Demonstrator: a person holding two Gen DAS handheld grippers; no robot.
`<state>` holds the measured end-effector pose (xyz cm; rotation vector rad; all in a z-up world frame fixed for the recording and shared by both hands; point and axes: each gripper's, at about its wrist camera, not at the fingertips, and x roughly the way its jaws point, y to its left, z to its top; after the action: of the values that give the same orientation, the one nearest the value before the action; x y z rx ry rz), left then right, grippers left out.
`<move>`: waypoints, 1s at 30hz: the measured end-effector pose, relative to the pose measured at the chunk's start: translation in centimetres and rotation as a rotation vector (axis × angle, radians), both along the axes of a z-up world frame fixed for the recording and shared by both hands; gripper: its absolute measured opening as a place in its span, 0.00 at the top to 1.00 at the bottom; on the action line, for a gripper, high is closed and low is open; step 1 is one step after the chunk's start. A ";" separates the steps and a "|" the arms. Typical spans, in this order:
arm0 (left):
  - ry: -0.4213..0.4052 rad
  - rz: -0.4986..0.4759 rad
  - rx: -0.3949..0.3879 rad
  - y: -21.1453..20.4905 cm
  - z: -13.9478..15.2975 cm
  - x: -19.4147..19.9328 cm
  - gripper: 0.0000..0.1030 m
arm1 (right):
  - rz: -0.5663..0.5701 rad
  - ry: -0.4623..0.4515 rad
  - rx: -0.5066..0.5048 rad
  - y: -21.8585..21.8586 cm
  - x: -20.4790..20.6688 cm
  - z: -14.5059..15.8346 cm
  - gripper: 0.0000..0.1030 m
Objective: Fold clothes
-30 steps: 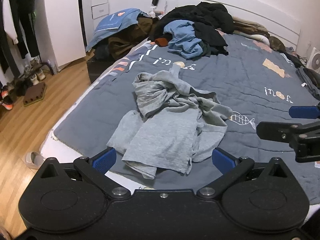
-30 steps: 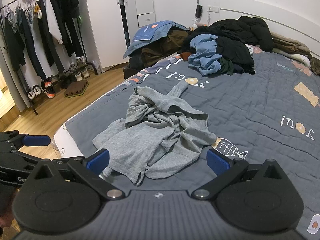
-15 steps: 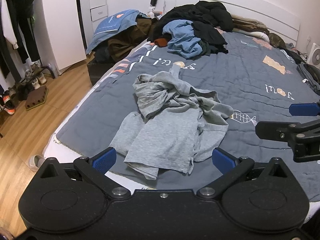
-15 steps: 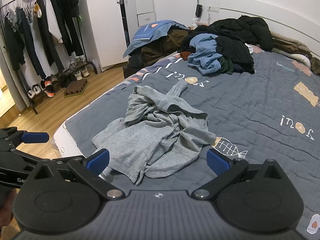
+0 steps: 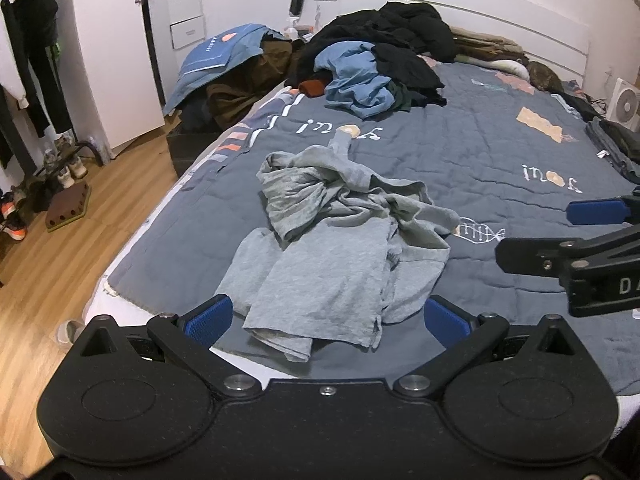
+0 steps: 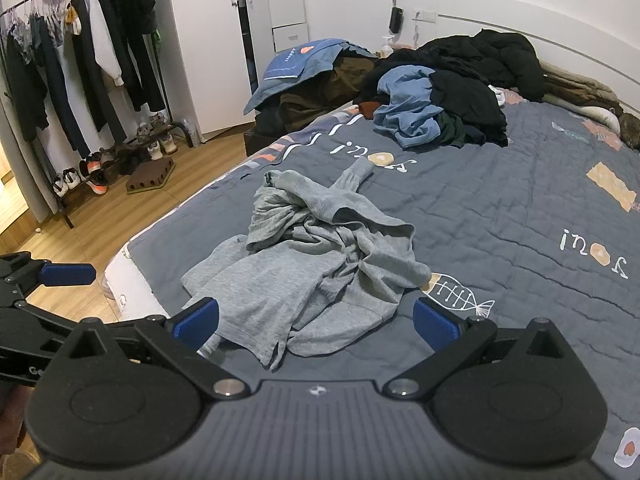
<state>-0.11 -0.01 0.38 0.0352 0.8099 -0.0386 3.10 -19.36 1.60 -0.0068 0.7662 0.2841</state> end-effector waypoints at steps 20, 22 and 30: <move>-0.002 0.052 -0.005 2.1 -0.8 0.3 0.00 | -0.026 0.000 -0.002 0.3 3.5 -1.7 0.00; -0.005 0.054 -0.030 2.5 -0.8 0.4 0.00 | -0.030 -0.012 0.024 0.0 4.7 -2.1 0.00; 0.000 0.072 -0.091 4.2 -1.7 0.9 0.00 | -0.009 -0.089 0.057 0.8 10.7 -4.1 0.02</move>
<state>0.82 4.22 -1.28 -0.0799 0.8084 -0.0074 13.83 -18.58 -2.50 0.0378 0.6697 0.2949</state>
